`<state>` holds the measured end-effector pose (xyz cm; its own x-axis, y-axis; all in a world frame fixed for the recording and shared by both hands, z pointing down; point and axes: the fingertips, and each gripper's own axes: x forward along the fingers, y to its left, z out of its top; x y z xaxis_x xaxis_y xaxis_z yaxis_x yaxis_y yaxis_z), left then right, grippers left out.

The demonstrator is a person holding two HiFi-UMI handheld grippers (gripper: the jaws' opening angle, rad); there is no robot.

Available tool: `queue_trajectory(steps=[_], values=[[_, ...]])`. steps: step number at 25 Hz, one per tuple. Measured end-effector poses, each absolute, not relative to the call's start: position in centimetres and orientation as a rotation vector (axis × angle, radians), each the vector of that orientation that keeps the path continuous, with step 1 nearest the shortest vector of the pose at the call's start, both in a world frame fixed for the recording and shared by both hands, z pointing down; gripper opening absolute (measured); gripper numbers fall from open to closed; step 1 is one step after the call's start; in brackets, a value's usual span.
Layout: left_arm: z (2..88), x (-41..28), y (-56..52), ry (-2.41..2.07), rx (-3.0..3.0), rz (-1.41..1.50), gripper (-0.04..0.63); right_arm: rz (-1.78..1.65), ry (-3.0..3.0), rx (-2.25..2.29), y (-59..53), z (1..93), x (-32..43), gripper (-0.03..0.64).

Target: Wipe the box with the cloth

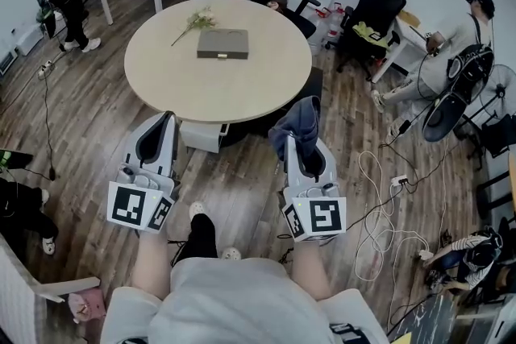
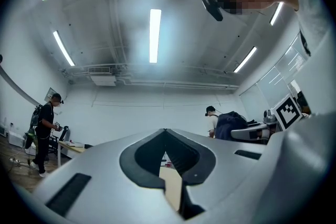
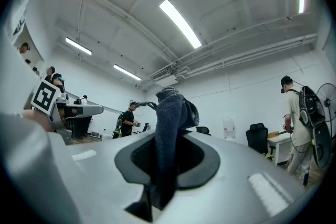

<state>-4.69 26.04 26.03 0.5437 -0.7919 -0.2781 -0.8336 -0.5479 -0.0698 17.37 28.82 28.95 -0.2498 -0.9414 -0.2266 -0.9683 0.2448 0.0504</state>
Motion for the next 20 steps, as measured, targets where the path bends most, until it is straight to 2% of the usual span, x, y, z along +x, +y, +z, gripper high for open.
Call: queue_trajectory(steps=[20], values=[[25.4, -8.6, 8.1, 1.344, -2.608, 0.337, 0.008, 0.267, 2.331, -1.857, 11.4, 28.5, 13.4, 0.058]])
